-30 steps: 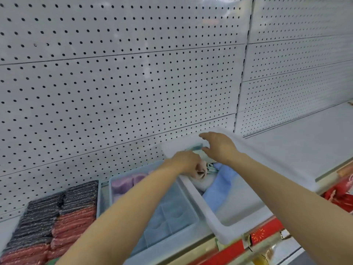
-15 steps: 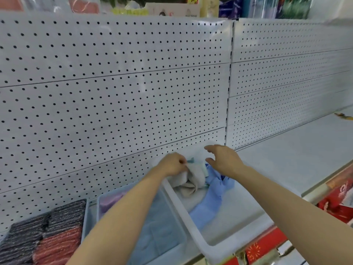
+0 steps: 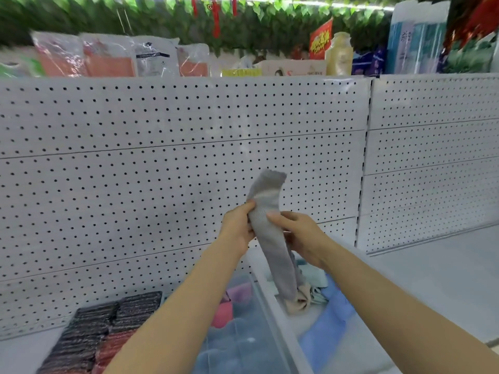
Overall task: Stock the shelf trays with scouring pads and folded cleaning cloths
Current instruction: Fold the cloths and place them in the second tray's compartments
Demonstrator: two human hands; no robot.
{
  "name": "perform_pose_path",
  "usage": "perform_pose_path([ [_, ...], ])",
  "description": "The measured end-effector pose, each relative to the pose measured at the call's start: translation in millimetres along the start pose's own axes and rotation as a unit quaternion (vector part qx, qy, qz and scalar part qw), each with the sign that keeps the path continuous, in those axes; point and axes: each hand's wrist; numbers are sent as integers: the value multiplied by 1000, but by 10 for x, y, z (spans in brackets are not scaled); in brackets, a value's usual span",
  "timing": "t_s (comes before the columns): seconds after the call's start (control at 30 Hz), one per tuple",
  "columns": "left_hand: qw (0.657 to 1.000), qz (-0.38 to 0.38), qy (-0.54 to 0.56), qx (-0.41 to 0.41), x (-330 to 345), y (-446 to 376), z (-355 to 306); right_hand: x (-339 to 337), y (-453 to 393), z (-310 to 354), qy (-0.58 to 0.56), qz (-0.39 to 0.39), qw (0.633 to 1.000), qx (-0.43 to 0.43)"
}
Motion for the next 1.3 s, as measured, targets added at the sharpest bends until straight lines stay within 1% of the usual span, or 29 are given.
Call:
perform_pose_path([
  [0.07, 999, -37, 21, 6, -59, 57, -91, 197, -45, -8, 2, -2, 1000, 1],
  [0.13, 998, -59, 22, 14, -137, 80, -193, 345, -103, -39, 13, -37, 999, -7],
  [0.17, 998, -58, 7, 16, -184, 90, -245, 399, -119, -46, 18, -47, 999, -7],
  [0.23, 998, -43, -30, 26, -293, 105, -350, 485, -135, -54, 19, -37, 999, 2],
  [0.3, 997, -36, -53, 49, -403, 89, -441, 547, -131, -67, 13, -4, 1000, 9],
  [0.4, 994, -20, -61, 90, -522, 113, -571, 629, -148, -113, 3, 37, 999, 20],
  [0.47, 991, 9, -66, 117, -565, 170, -657, 684, -171, -128, -8, 53, 998, 25],
  [0.53, 982, 46, -93, 155, -577, 278, -736, 730, -203, -125, -24, 66, 997, 27],
  [0.67, 951, 140, -160, 225, -640, 521, -795, 811, -263, -61, -72, 59, 995, 25],
  [0.8, 902, 206, -287, 246, -837, 693, -658, 756, -332, 36, -87, 10, 996, 29],
  [0.87, 886, 212, -324, 254, -922, 722, -574, 712, -350, 58, -82, 3, 996, 31],
  [1.0, 858, 199, -380, 283, -1024, 692, -478, 723, -330, 60, -53, 0, 998, 15],
  [1.1, 838, 196, -405, 308, -1045, 678, -434, 728, -357, 49, -54, -7, 998, 6],
  [1.17, 844, 188, -398, 305, -1031, 698, -424, 724, -373, 36, -52, -7, 999, 1],
  [1.23, 869, 166, -360, 296, -984, 717, -468, 725, -376, 21, -48, 0, 999, -4],
  [1.3, 901, 109, -288, 305, -901, 698, -576, 728, -385, -6, -45, 12, 999, -8],
])
Point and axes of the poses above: each hand's wrist, its own y-axis away from the middle knuckle, its own x-axis out of the palm, z = x × y, and after that the axes turned 6 degrees about x, right-handed
